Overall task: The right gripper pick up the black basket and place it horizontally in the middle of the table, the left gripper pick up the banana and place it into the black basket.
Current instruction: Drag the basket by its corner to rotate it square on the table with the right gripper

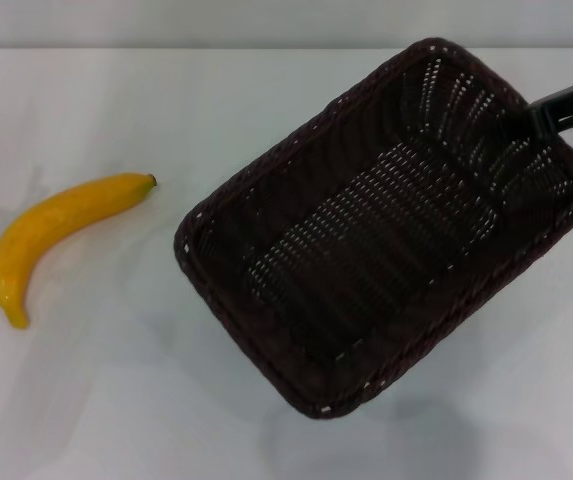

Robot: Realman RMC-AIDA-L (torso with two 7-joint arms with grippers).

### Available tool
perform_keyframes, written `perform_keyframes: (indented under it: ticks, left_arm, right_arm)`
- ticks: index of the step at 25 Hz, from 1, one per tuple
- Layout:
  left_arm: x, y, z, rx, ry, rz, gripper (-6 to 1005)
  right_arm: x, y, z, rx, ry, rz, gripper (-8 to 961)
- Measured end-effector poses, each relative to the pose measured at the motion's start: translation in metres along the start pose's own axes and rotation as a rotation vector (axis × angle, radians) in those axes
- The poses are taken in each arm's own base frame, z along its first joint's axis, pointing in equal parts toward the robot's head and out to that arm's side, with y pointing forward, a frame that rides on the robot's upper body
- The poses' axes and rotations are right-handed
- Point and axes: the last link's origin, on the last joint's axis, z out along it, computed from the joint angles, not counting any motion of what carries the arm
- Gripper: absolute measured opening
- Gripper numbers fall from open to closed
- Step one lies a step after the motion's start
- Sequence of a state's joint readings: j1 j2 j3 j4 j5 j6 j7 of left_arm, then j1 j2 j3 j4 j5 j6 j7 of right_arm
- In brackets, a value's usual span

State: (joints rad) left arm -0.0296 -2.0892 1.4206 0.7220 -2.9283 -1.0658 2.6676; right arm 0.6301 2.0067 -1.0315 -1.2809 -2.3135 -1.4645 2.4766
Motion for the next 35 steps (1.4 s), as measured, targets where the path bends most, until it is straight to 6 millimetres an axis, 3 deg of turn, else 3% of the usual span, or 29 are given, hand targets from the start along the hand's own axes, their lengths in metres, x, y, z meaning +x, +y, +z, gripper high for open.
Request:
perform_keyframes:
  ticks: [6, 19, 26, 35]
  left_arm:
    - [-0.003, 0.000, 0.002, -0.001, -0.005, -0.007, 876]
    - [-0.003, -0.009, 0.005, 0.023, 0.004, -0.004, 876]
    - [-0.006, -0.013, 0.001, 0.041, -0.008, -0.005, 876]
    - [-0.007, -0.019, -0.007, 0.062, -0.008, -0.005, 876]
  right_arm:
    - [0.011, -0.015, -0.011, 0.026, -0.057, 0.180, 146]
    - [0.036, -0.023, -0.036, -0.043, -0.287, 0.481, 148]
    - [0.050, -0.007, -0.021, -0.063, -0.275, 0.518, 150]
    - [0.051, 0.018, 0.005, -0.119, -0.278, 0.524, 152]
